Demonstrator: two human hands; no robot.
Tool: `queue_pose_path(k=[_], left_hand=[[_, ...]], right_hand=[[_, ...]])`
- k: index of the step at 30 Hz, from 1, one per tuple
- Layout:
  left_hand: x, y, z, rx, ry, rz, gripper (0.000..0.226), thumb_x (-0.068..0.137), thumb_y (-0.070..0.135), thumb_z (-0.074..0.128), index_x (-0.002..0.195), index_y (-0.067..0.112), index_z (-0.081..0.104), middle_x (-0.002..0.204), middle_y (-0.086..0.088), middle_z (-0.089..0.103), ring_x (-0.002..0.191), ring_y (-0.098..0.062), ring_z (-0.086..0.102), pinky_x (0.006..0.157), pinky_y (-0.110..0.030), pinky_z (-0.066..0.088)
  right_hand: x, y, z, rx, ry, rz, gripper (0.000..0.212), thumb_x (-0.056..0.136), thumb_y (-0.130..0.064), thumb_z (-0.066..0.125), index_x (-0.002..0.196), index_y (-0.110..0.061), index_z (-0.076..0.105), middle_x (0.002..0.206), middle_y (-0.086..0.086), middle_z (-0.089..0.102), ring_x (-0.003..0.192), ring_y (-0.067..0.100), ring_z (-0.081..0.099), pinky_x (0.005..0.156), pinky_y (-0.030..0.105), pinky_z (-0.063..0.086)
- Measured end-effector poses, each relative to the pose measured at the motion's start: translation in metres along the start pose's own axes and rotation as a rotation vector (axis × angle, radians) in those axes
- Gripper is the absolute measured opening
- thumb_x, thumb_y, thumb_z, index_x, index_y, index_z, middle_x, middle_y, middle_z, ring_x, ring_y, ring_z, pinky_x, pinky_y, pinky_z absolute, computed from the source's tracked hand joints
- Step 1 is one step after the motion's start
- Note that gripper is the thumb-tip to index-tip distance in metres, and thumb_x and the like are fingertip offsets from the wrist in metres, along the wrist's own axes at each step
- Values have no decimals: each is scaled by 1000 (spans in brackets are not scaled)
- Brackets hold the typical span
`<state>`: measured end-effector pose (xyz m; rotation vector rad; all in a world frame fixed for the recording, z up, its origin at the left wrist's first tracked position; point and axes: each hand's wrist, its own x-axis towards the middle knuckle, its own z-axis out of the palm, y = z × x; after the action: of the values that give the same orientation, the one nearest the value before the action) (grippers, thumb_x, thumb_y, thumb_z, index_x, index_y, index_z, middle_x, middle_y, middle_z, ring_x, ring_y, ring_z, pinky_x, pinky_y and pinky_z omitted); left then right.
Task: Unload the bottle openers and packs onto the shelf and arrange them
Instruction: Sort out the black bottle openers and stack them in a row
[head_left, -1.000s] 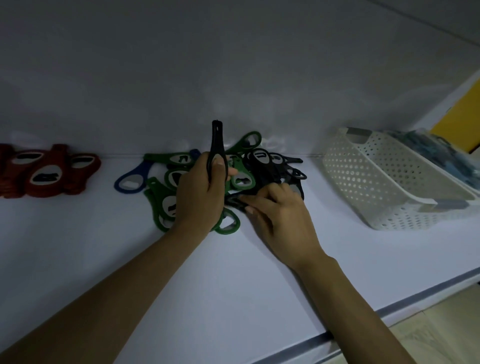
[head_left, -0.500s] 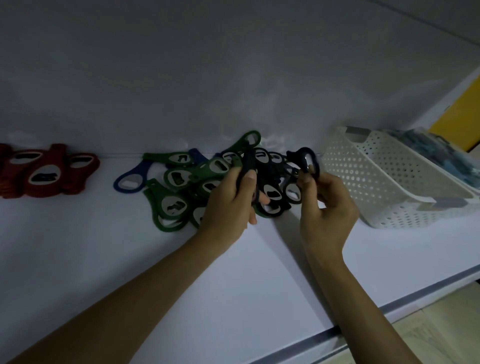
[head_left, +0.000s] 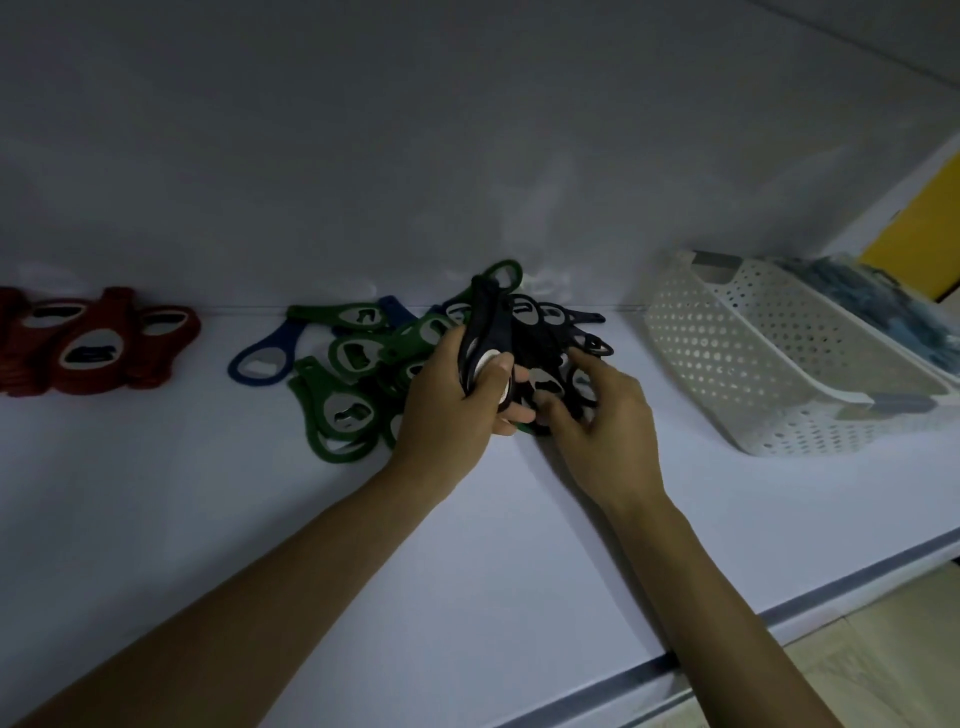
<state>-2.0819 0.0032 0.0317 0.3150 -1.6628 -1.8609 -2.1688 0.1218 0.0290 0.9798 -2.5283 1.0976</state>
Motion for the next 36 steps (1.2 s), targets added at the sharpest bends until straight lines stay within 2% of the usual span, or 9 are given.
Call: queue_pose_path(k=[4,7,11,17,21,26,29,32,36], left_hand=[[-1,0,1,-4,29,16,12,90,11,61,91,22,61,81,3,73,61,-19,70,46,-20,48],[0,0,2,-2,71,11,8,91,14,59,89,22,61,81,1,71,61,-16,70,48,-18,48],[2,-1,2,-24,84,-6,6,96,16,51,98,19,57,89,-5,69,64,-15,70,53,-17,50],[3,0,1,-75,62,-38,25,94,1,46,118,11,48,101,-3,66,69,-19,72,59,-19,54],[3,2,0,-104,41,-29,22,97,11,49,119,12,48,104,-4,67,79,-20,72,64,-24,56],[4,0,-3,46,81,33,22,92,19,58,114,17,55,102,3,68,97,-10,66,87,-37,53],[4,-2,-2,7,72,3,27,92,7,55,116,20,53,103,4,67,93,-8,67,78,-34,57],[3,0,1,-23,65,4,30,90,-2,54,115,15,54,99,2,66,85,-8,69,65,-24,56],[2,3,1,-59,64,-4,29,85,-5,61,94,22,62,76,10,70,73,-6,69,59,-19,54]], right_hand=[[1,-1,3,-185,-21,-87,16,87,-27,64,95,-16,72,85,2,68,86,25,59,75,42,48],[0,1,4,-170,38,-96,18,93,-24,58,85,-16,72,74,2,67,76,24,59,69,42,48],[-1,0,-1,17,204,45,25,98,-29,50,90,-18,71,72,-3,69,67,18,63,62,36,50],[-5,-11,-10,382,477,-54,16,97,-17,55,98,-14,70,80,-9,71,71,3,69,65,23,55],[-9,-13,-4,285,303,-276,16,91,-15,61,101,-9,72,91,-5,71,80,7,69,68,24,55],[-10,-15,4,189,33,-514,22,85,-12,68,106,-6,72,114,5,68,106,10,64,91,21,50],[-10,-14,3,241,51,-458,18,85,-9,66,101,-9,74,110,1,70,106,11,65,90,29,51],[-8,-13,-1,265,164,-209,15,88,-16,59,94,-16,72,97,-7,71,93,12,65,77,33,52],[4,8,-6,-107,98,69,21,89,-24,58,106,-18,66,105,-3,67,105,23,55,81,34,46]])
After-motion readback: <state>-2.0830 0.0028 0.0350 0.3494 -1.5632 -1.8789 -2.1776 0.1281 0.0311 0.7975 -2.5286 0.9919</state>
